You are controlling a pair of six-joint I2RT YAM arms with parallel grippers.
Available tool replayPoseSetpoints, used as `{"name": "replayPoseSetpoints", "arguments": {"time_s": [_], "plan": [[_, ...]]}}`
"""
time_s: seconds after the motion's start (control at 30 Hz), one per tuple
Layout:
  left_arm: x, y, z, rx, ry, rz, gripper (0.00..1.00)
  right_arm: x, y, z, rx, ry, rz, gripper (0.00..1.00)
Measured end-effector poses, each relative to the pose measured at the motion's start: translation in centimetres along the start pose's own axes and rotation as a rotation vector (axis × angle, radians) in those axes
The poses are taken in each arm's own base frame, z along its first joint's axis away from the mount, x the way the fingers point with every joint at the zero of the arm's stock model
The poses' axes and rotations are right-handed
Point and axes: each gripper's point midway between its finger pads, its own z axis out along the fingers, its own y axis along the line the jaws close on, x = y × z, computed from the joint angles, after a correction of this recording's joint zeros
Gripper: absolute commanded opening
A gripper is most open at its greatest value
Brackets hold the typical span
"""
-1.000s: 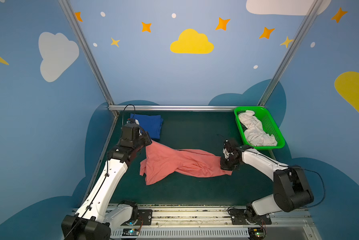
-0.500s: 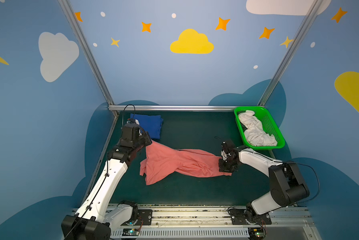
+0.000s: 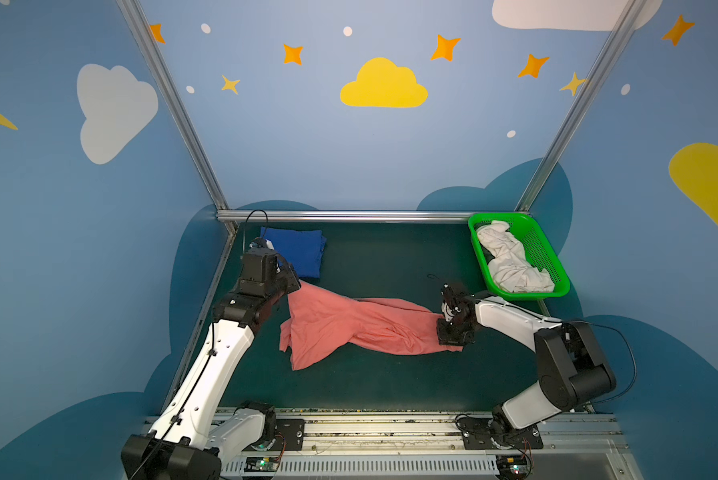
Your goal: Fold and stack the t-shirts
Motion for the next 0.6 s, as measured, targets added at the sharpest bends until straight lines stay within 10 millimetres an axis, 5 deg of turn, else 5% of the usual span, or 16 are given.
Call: {"name": "replayPoseSetpoints", "arguments": {"time_s": [0.6], "plan": [[-0.5, 1.6, -0.4, -0.064, -0.025, -0.011, 0.05, 0.1, -1.0, -0.1, 0.051, -0.002, 0.008, 0.13]]}}
